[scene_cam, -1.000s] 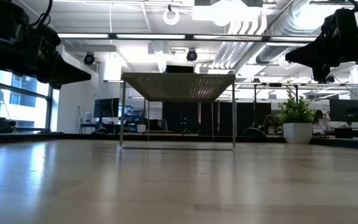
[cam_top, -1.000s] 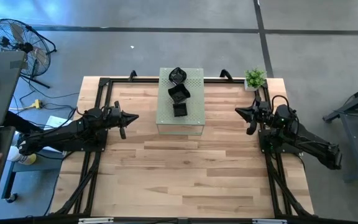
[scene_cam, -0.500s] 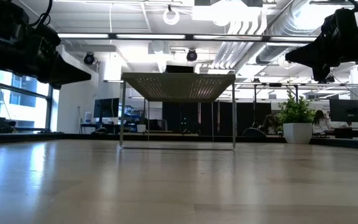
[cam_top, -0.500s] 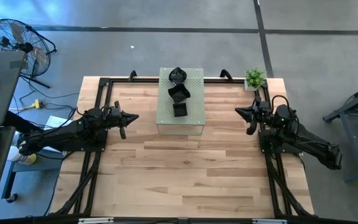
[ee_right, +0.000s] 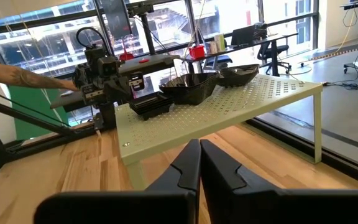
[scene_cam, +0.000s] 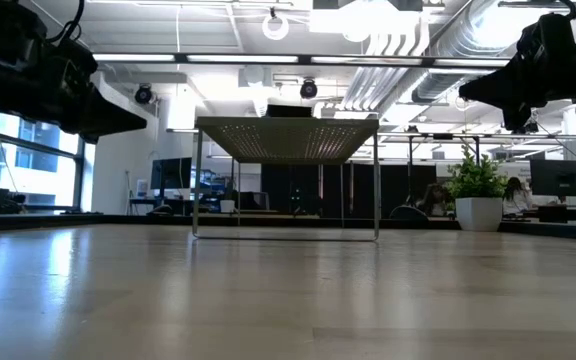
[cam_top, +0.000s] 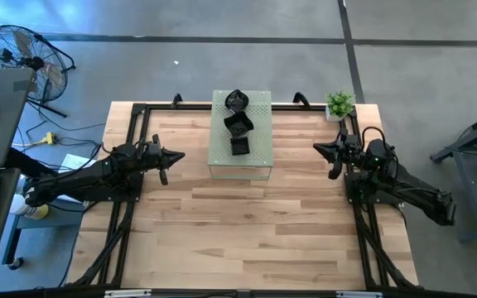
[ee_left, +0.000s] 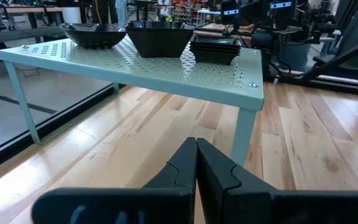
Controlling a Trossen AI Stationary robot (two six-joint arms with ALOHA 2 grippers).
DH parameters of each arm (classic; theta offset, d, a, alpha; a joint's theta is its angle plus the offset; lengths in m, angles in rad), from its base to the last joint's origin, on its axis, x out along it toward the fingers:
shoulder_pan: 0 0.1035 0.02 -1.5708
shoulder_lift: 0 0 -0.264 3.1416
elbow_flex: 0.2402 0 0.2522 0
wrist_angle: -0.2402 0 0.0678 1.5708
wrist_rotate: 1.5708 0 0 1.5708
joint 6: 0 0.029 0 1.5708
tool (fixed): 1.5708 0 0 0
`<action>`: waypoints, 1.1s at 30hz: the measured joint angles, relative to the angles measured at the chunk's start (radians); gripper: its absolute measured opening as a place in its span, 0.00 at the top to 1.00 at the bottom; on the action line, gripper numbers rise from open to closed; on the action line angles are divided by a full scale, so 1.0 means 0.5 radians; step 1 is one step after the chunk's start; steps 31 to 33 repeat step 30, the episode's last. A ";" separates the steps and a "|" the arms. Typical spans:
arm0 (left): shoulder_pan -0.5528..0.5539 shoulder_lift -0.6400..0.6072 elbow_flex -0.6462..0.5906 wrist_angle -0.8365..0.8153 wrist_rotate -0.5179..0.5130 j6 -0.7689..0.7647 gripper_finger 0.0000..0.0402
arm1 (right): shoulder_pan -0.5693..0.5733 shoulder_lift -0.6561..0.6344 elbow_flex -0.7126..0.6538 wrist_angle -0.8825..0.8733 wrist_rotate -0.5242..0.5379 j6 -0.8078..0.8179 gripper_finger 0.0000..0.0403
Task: Pick & Place Mini shaped plates
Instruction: Return to Home Position
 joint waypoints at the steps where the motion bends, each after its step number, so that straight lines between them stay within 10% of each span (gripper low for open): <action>1: 0.000 0.000 0.000 0.000 0.000 0.000 1.00 | -0.001 0.000 0.000 0.000 0.000 0.000 0.99; 33: 0.000 0.000 0.000 0.000 0.000 0.000 1.00 | 0.000 0.000 0.000 0.000 0.000 0.000 0.99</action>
